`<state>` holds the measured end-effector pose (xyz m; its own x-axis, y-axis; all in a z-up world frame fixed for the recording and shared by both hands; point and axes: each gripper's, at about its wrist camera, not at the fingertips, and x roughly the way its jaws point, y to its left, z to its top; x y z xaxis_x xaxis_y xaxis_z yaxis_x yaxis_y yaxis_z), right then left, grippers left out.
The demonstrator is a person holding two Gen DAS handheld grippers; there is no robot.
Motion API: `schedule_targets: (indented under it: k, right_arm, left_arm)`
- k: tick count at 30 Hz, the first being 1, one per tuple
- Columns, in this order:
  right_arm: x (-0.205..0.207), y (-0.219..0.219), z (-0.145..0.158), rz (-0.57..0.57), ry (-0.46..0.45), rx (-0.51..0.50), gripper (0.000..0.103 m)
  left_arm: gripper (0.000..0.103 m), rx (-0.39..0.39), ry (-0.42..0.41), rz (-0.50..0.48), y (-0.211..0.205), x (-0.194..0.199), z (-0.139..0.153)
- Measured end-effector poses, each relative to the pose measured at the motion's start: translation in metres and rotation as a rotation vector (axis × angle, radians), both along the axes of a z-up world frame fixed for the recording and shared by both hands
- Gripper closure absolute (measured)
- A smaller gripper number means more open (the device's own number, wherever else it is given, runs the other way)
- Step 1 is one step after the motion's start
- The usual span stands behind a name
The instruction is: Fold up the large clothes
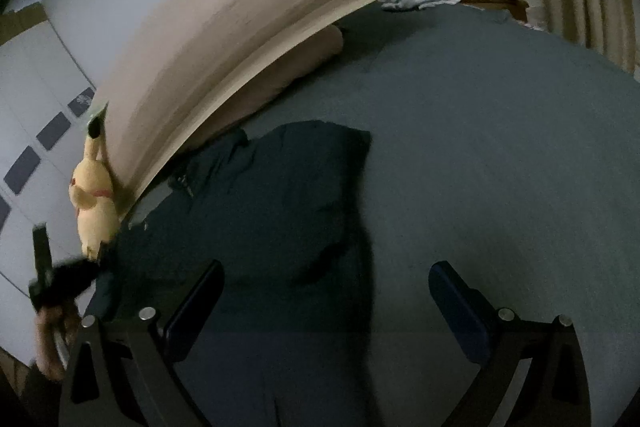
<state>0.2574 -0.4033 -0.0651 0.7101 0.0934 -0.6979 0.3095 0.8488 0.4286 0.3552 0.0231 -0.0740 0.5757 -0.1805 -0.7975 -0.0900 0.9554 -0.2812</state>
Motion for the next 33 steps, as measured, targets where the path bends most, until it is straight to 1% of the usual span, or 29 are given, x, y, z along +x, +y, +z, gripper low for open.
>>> schedule_targets:
  k: [2, 5, 9, 10, 12, 13, 14, 16, 19, 20, 21, 22, 23, 24, 25, 26, 27, 28, 29, 30, 31, 32, 33]
  right_arm:
    - [0.023, -0.013, -0.006, -0.022, 0.015, 0.037, 0.0]
    - [0.061, -0.027, -0.015, -0.005, 0.054, 0.063, 0.0]
    - [0.091, -0.039, -0.036, 0.001, 0.106, 0.108, 0.0]
    - [0.096, -0.044, -0.041, -0.018, 0.11, 0.128, 0.0]
    - [0.098, -0.052, -0.048, -0.056, 0.095, 0.195, 0.0]
    - [0.102, -0.058, -0.055, -0.069, 0.085, 0.267, 0.0]
    - [0.105, -0.061, -0.058, -0.078, 0.084, 0.301, 0.0]
    - [0.11, -0.063, -0.061, -0.08, 0.073, 0.322, 0.0]
    - [0.124, -0.062, -0.064, -0.047, 0.092, 0.306, 0.001]
    - [0.129, -0.06, -0.064, -0.029, 0.099, 0.296, 0.014]
    - [0.134, -0.057, -0.063, -0.004, 0.111, 0.275, 0.036]
    - [0.14, -0.054, -0.064, 0.023, 0.133, 0.264, 0.086]
    - [0.143, -0.048, -0.062, 0.04, 0.154, 0.218, 0.086]
    - [0.141, -0.042, -0.054, 0.055, 0.147, 0.153, 0.088]
    - [0.139, -0.034, -0.044, 0.072, 0.128, 0.088, 0.09]
    - [0.136, -0.029, -0.034, 0.081, 0.095, 0.044, 0.09]
    - [0.133, -0.024, -0.03, 0.091, 0.088, -0.021, 0.09]
    - [0.136, -0.017, -0.037, 0.111, 0.132, -0.091, 0.09]
    - [0.14, -0.013, -0.048, 0.127, 0.181, -0.128, 0.089]
    - [0.142, -0.01, -0.054, 0.136, 0.196, -0.159, 0.086]
    - [0.138, -0.01, -0.054, 0.114, 0.182, -0.188, 0.074]
    - [0.135, -0.012, -0.052, 0.091, 0.177, -0.188, 0.059]
    - [0.131, -0.013, -0.049, 0.076, 0.18, -0.19, 0.049]
  left_arm:
    - [0.096, 0.012, 0.018, 0.003, 0.005, 0.001, -0.008]
    - [0.096, 0.044, 0.026, -0.007, 0.003, -0.002, -0.021]
    - [0.095, 0.063, 0.029, -0.014, 0.004, -0.007, -0.034]
    - [0.095, 0.061, 0.031, -0.012, 0.008, -0.003, -0.041]
    - [0.095, 0.066, 0.027, -0.012, 0.007, -0.003, -0.043]
    - [0.095, 0.069, 0.023, -0.011, 0.009, -0.005, -0.044]
    - [0.095, 0.074, 0.02, -0.01, 0.009, -0.006, -0.044]
    - [0.095, 0.082, 0.014, -0.01, 0.01, -0.008, -0.045]
    - [0.095, 0.095, 0.017, -0.011, 0.008, -0.009, -0.052]
    - [0.095, 0.096, 0.02, -0.01, 0.008, -0.01, -0.053]
    - [0.095, 0.094, 0.022, -0.008, 0.009, -0.01, -0.054]
    - [0.094, 0.091, 0.024, -0.01, 0.011, -0.011, -0.053]
    - [0.094, 0.094, 0.026, -0.014, 0.011, -0.01, -0.053]
    - [0.094, 0.094, 0.026, -0.016, 0.011, -0.009, -0.053]
    - [0.094, 0.095, 0.024, -0.02, 0.011, -0.01, -0.052]
    - [0.094, 0.1, 0.022, -0.025, 0.011, -0.01, -0.052]
    - [0.094, 0.106, 0.019, -0.032, 0.011, -0.011, -0.053]
    - [0.094, 0.113, 0.019, -0.036, 0.01, -0.012, -0.055]
    - [0.093, 0.118, 0.022, -0.035, 0.009, -0.011, -0.056]
    - [0.093, 0.124, 0.025, -0.032, 0.008, -0.011, -0.057]
    - [0.093, 0.134, 0.028, -0.031, 0.007, -0.012, -0.056]
    - [0.093, 0.157, 0.029, -0.037, 0.004, -0.011, -0.056]
    - [0.093, 0.173, 0.027, -0.043, 0.002, -0.012, -0.055]
